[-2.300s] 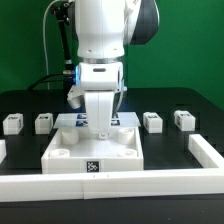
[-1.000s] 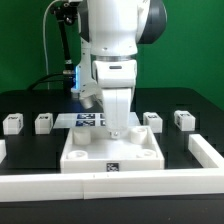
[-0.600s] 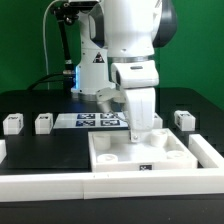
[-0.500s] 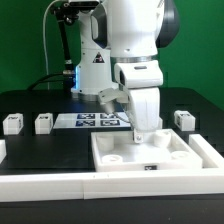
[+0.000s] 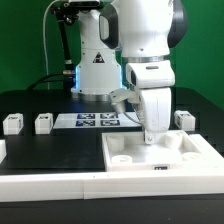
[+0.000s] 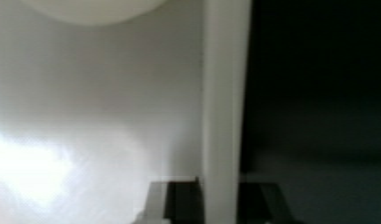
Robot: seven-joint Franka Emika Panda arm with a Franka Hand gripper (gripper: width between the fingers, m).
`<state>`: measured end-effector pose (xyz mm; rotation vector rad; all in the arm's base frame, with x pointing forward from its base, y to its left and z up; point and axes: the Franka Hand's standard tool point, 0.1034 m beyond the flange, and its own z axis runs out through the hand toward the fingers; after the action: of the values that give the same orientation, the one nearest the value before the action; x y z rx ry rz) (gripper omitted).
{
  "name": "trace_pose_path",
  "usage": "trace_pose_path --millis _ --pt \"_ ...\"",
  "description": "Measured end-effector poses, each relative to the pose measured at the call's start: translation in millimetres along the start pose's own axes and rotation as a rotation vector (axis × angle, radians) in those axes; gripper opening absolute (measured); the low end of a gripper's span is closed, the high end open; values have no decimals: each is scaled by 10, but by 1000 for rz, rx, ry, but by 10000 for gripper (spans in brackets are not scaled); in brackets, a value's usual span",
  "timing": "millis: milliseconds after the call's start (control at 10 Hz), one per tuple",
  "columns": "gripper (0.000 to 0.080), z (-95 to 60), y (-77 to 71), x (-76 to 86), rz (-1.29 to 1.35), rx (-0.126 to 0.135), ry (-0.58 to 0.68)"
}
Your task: Assemble square table
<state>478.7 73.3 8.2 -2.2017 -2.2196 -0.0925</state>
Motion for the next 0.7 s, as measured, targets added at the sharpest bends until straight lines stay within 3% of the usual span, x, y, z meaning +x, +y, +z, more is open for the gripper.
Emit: trace_pose_path --millis 200,300,400,500,600,700 --pt "61 0 1 -11 2 0 0" --pt "152 1 0 -14 3 0 0" --pt "328 1 0 -17 3 0 -1" --pt "328 1 0 -18 3 0 -1" --pt "497 1 0 -19 4 0 -1" --pt "601 1 0 -20 4 0 -1"
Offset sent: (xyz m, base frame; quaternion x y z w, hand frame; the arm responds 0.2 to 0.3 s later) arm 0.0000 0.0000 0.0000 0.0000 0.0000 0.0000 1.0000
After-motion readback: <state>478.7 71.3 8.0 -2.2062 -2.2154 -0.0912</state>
